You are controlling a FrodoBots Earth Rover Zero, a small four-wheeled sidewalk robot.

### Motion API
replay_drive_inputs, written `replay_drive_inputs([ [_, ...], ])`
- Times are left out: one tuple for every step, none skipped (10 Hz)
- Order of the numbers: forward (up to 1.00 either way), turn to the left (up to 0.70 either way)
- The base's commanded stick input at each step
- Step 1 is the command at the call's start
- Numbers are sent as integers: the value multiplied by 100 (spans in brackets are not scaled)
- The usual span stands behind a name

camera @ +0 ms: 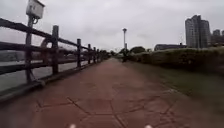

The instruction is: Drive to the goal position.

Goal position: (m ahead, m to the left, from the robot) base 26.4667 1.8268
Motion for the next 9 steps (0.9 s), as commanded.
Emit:
replay_drive_inputs([
  [100,0],
  [100,0],
  [100,0],
  [100,0],
  [100,0],
  [100,0],
  [100,0],
  [100,-12],
  [100,-29],
])
